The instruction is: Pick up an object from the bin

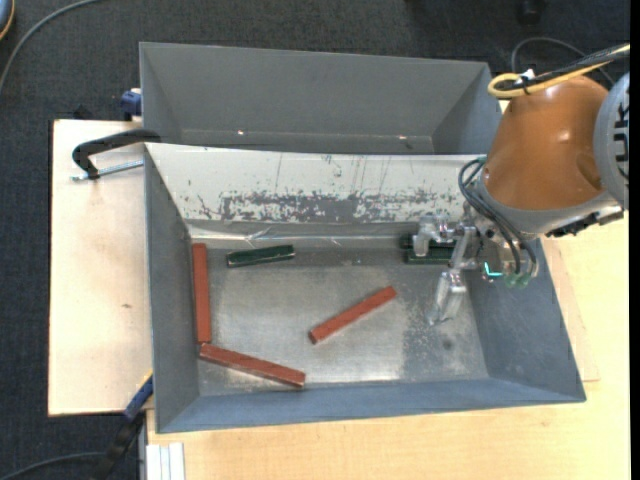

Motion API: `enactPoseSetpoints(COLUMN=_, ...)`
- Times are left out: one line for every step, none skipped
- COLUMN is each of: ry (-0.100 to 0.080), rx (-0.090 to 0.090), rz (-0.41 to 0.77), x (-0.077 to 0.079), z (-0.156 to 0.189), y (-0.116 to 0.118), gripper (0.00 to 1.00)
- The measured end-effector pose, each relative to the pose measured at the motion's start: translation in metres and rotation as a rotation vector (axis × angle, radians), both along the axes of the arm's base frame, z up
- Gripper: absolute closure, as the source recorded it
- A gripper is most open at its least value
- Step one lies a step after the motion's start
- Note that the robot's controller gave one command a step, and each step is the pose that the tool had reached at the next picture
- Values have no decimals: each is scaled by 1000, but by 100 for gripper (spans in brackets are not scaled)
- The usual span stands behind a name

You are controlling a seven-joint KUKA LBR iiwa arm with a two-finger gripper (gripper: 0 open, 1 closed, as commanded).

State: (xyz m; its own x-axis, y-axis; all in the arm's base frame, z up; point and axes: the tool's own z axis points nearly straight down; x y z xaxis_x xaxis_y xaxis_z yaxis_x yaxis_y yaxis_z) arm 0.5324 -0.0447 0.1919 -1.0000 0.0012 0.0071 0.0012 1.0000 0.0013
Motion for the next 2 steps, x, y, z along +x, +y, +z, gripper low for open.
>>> enactPoseSetpoints(ry=-4, rx=4, rz=510, x=12, z=-123, y=73, gripper=0)
enactPoseSetpoints(ry=-17, rx=2, rz=518, x=13, z=-89, y=93, gripper=0)
